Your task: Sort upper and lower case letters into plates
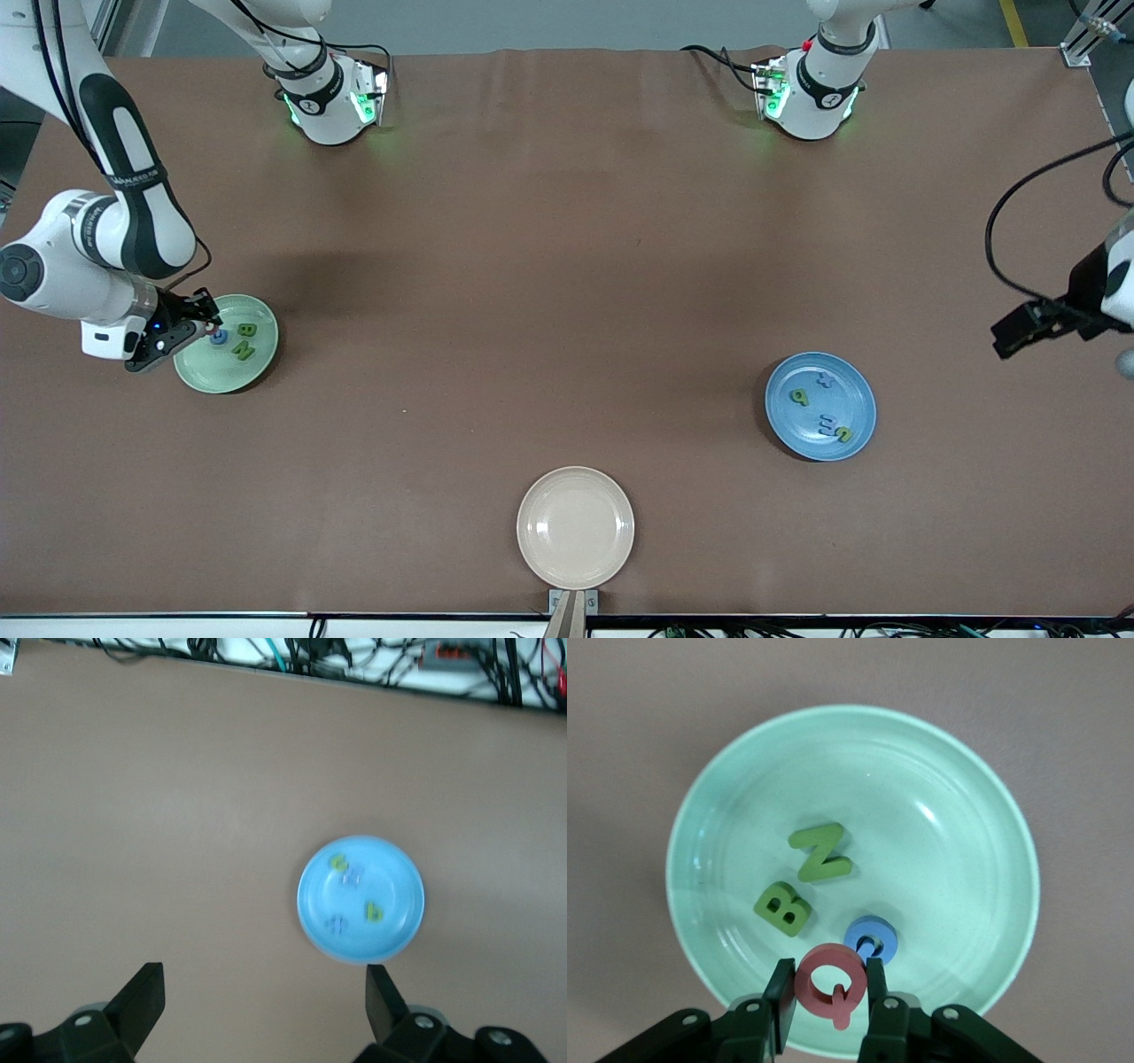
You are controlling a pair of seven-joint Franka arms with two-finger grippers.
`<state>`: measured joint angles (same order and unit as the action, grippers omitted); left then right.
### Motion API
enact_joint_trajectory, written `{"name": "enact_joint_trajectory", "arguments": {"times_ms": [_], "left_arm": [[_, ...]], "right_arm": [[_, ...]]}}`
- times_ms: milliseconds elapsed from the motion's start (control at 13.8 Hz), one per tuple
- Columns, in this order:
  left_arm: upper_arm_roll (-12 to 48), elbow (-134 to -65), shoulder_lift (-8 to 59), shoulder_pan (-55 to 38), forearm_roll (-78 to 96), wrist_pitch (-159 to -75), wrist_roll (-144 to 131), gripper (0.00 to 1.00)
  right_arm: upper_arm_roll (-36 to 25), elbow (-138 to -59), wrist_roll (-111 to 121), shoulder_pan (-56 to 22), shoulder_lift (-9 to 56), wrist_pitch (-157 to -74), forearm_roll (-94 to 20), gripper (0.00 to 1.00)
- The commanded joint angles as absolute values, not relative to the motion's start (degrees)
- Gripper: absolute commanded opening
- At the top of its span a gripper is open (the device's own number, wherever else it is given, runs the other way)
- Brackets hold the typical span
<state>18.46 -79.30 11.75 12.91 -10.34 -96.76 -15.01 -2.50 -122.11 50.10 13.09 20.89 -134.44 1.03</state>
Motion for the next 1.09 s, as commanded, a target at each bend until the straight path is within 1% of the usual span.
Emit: {"name": "enact_joint_trajectory", "arguments": {"times_ms": [0,73,145,290,363,435,508,581,653,726,798,871,1016], "left_arm": [[7.07,-80.60,5.29,3.90,-3.55,-88.71,-11.17,1.00],[5.20,-80.68,4.32,3.08,-1.78,-87.03,-9.68,1.00],[4.92,-81.55,3.00,3.08,-1.50,-86.66,-8.01,1.00],[4.92,-85.67,-0.25,2.99,-1.23,-85.96,-7.03,1.00],[4.83,-87.61,-1.83,3.16,-0.01,-85.96,-6.77,1.00],[4.75,-88.32,-2.37,3.16,0.35,-86.04,-6.42,1.00],[4.57,-88.33,-2.29,3.25,0.35,-86.04,-5.55,1.00],[4.14,-88.42,-2.29,3.16,0.35,-86.04,-4.23,1.00],[2.91,-88.42,-2.37,2.73,0.35,-86.04,-3.17,1.00],[1.86,-88.33,-2.29,2.12,0.35,-86.04,-2.99,1.00],[1.93,-88.33,-2.29,1.85,0.35,-86.04,-2.90,1.00],[1.93,-88.24,-2.20,1.76,0.26,-86.22,-2.90,1.00],[2.11,-88.24,-2.11,1.41,0.26,-86.57,-2.90,1.00]], "right_arm": [[-1.32,-122.08,51.06,14.33,22.23,-134.82,0.88,0.12],[-1.23,-122.08,51.06,14.41,22.50,-134.82,0.79,0.12],[-1.23,-122.08,50.98,14.33,22.59,-134.74,0.79,0.12],[-1.23,-122.17,50.98,14.33,23.29,-134.56,0.79,0.14],[-1.23,-122.17,50.98,14.33,23.73,-134.65,0.79,0.17],[-1.23,-122.08,50.98,14.24,23.82,-134.56,0.79,0.28],[-1.23,-121.91,50.98,14.06,23.73,-134.56,0.79,0.60],[-1.23,-121.64,50.72,14.32,23.64,-134.47,0.70,0.79],[-1.23,-120.86,50.10,14.15,23.38,-134.12,0.70,0.84],[-1.23,-119.81,49.40,14.06,22.86,-133.86,0.62,0.85],[-1.23,-118.84,48.44,14.15,22.33,-132.55,0.62,0.92],[-1.14,-117.44,47.04,14.06,21.63,-130.36,0.62,0.92],[-0.79,-113.66,38.63,13.36,18.47,-122.21,0.62,0.92]]}}
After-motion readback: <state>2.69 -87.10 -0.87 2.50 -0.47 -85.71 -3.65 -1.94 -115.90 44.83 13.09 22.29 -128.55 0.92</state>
